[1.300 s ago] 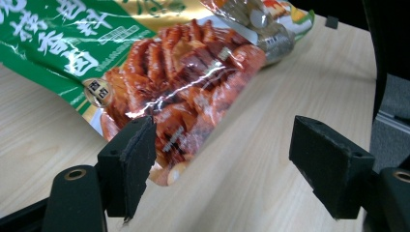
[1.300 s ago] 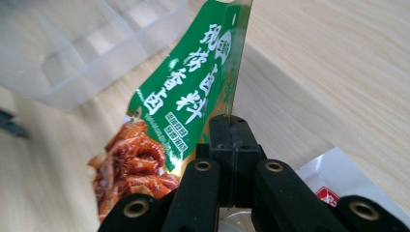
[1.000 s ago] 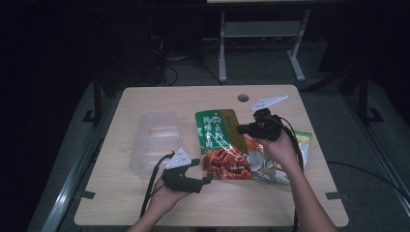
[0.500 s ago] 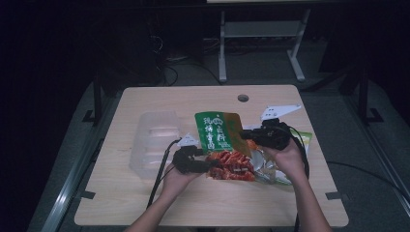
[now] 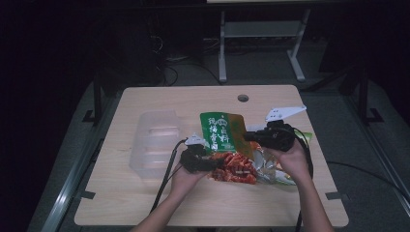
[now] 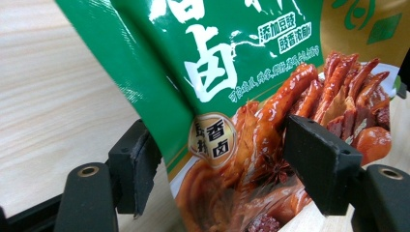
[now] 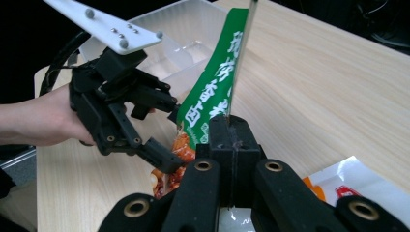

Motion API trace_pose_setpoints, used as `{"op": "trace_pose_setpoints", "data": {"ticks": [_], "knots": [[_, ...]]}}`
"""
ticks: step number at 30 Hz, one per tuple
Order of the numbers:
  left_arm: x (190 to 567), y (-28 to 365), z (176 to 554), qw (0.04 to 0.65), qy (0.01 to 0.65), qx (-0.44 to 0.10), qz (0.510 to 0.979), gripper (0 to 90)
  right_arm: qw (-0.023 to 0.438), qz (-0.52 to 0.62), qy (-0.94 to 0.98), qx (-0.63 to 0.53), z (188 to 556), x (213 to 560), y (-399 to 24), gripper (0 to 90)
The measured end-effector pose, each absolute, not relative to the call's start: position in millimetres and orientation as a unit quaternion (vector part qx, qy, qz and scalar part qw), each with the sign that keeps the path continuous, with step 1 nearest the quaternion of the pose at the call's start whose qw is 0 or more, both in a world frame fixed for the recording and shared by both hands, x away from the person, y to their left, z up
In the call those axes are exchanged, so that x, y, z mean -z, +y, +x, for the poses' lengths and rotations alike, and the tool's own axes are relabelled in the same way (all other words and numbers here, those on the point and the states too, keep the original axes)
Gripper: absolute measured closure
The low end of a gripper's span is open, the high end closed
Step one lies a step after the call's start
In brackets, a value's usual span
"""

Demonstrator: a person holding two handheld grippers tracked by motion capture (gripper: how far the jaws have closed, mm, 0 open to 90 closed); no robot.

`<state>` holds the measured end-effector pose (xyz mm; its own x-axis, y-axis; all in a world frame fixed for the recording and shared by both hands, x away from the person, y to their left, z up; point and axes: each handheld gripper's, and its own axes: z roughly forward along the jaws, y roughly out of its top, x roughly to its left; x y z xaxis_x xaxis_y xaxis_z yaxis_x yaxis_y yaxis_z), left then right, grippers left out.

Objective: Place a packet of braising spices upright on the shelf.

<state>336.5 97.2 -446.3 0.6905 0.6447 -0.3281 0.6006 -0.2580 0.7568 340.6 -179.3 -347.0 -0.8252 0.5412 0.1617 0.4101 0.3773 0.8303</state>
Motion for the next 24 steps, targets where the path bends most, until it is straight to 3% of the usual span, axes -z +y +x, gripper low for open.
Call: {"op": "trace_pose_setpoints", "data": {"ticks": [4,10,24], "knots": [[449.5,100.0,342.0,0.477,0.393,-0.011,0.786,46.1,0.069,0.29,0.833,-0.466,342.0,352.0,-175.0,90.0],[450.5,103.8,341.4,0.468,0.395,-0.032,0.79,38.2,0.069,0.296,0.831,-0.466,344.3,358.1,-174.8,90.0],[452.2,111.1,334.8,0.448,0.389,-0.054,0.803,32.3,0.074,0.29,0.83,-0.47,342.7,355.9,-170.9,90.0]]}}
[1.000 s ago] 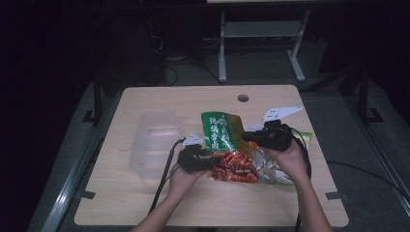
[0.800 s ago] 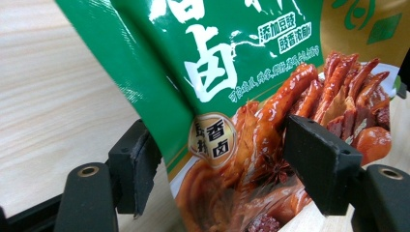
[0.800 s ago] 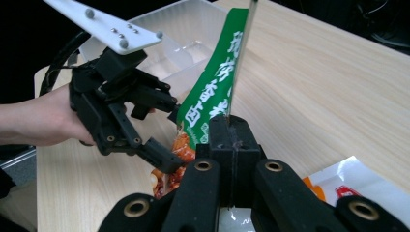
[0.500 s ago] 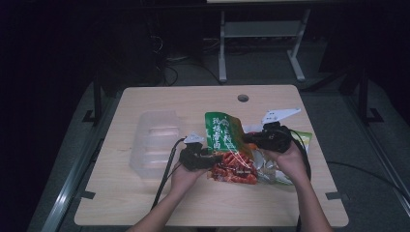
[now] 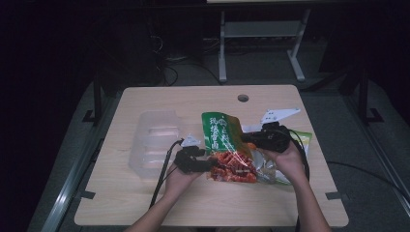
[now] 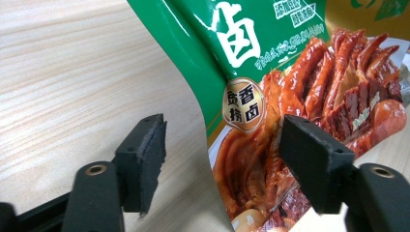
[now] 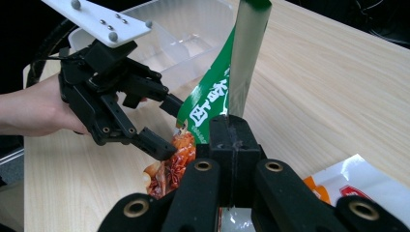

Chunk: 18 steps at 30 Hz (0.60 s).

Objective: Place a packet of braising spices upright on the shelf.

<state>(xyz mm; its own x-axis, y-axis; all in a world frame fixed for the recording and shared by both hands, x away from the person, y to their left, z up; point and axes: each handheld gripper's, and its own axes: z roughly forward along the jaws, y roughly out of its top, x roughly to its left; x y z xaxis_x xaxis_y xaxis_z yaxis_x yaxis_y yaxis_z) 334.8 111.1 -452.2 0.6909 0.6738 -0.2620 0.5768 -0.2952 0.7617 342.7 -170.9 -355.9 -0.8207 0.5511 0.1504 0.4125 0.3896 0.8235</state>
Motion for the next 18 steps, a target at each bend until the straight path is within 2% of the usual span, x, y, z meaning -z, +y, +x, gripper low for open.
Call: {"op": "trace_pose_setpoints", "data": {"ticks": [3,5,7,11,15,18], "knots": [[455.1,108.4,336.9,0.457,0.388,-0.038,0.8,32.1,0.073,0.286,0.833,-0.468,342.8,356.3,-170.2,89.9],[457.4,107.9,339.8,0.462,0.385,-0.017,0.799,36.0,0.069,0.288,0.833,-0.468,342.8,356.6,-170.5,89.9],[458.7,105.4,339.6,0.477,0.385,-0.002,0.79,45.4,0.066,0.289,0.834,-0.464,343.6,358.2,-170.8,89.9],[458.6,102.5,337.1,0.472,0.379,-0.009,0.796,70.1,0.063,0.297,0.842,-0.446,347.4,366.6,-169.3,89.8],[461.4,99.5,334.3,0.464,0.377,-0.017,0.801,80.3,0.053,0.316,0.842,-0.435,354.4,377.2,-172.4,89.7],[462.4,98.9,333.0,0.467,0.371,-0.027,0.802,83.0,0.046,0.333,0.833,-0.439,356.5,381.0,-178.1,87.0]]}}
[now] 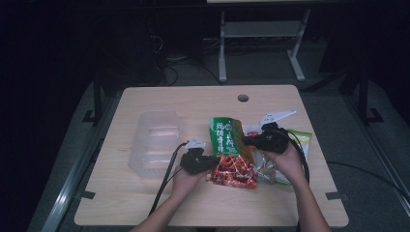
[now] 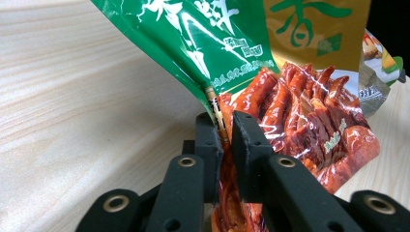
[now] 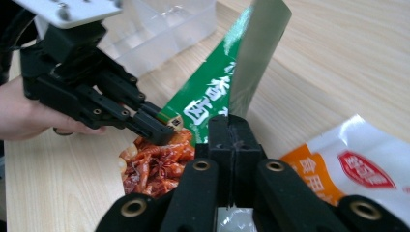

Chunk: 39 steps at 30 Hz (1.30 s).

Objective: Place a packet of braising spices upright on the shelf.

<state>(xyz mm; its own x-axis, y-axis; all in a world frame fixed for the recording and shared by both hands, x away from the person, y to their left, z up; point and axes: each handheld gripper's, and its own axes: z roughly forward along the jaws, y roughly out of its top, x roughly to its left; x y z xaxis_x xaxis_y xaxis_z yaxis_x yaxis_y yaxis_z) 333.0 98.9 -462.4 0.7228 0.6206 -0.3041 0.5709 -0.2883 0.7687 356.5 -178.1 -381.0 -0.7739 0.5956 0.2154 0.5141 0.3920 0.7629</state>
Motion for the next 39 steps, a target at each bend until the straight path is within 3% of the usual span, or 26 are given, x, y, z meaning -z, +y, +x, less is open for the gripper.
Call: {"op": "trace_pose_setpoints", "data": {"ticks": [5,9,10,12,18,22,29,39], "knots": [[461.3,95.8,328.9,0.467,0.356,-0.043,0.808,86.0,0.004,0.365,0.835,-0.411,364.9,394.1,-180.8,61.2],[463.3,96.4,327.3,0.469,0.354,-0.048,0.808,86.6,-0.013,0.375,0.847,-0.375,368.6,404.8,-169.2,64.9],[463.8,97.2,327.0,0.469,0.353,-0.048,0.808,86.7,-0.011,0.372,0.856,-0.36,368.9,408.2,-164.0,71.1],[464.0,98.3,326.6,0.468,0.352,-0.051,0.809,86.7,-0.013,0.373,0.857,-0.356,368.7,408.9,-162.8,72.3],[462.6,102.4,323.0,0.469,0.353,-0.057,0.807,83.4,-0.008,0.361,0.865,-0.349,366.5,412.0,-160.2,87.9],[458.8,106.6,321.9,0.475,0.35,-0.073,0.804,65.7,-0.001,0.354,0.86,-0.368,361.7,404.1,-161.3,89.0],[454.4,110.7,321.4,0.482,0.35,-0.08,0.799,57.9,0.01,0.343,0.855,-0.388,355.8,392.1,-158.4,89.0],[454.4,119.5,319.5,0.473,0.34,-0.084,0.808,54.5,0.012,0.336,0.854,-0.397,355.5,390.5,-158.5,89.0]]}}
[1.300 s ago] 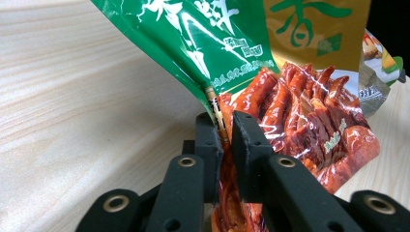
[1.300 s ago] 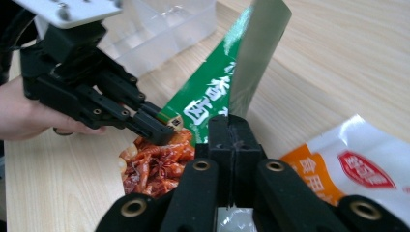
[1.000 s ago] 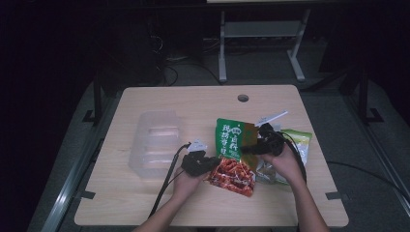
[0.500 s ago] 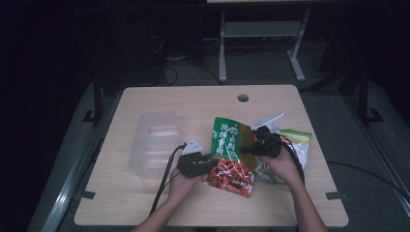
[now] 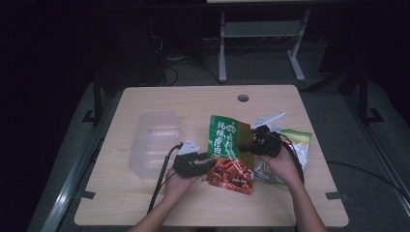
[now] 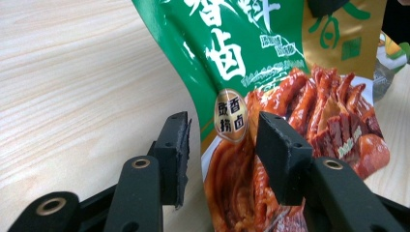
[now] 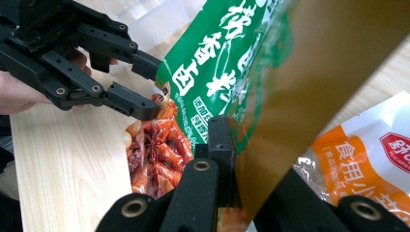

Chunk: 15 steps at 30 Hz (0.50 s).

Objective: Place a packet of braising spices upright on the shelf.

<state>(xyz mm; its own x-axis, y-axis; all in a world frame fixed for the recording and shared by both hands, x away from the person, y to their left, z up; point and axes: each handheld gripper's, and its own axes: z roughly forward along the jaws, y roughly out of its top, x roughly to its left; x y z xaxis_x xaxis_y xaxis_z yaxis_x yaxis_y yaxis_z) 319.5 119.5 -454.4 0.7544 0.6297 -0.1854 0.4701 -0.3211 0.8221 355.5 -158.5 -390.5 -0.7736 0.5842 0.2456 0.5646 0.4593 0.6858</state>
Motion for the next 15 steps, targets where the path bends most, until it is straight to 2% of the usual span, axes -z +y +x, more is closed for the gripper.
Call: {"op": "trace_pose_setpoints", "data": {"ticks": [9,15], "knots": [[452.1,125.2,313.0,0.472,0.333,-0.078,0.813,49.7,0.007,0.329,0.849,-0.413,352.9,384.8,-158.2,89.3],[447.9,124.7,300.7,0.463,0.322,-0.076,0.822,42.2,0.009,0.307,0.845,-0.437,343.8,368.7,-157.8,89.5]]}}
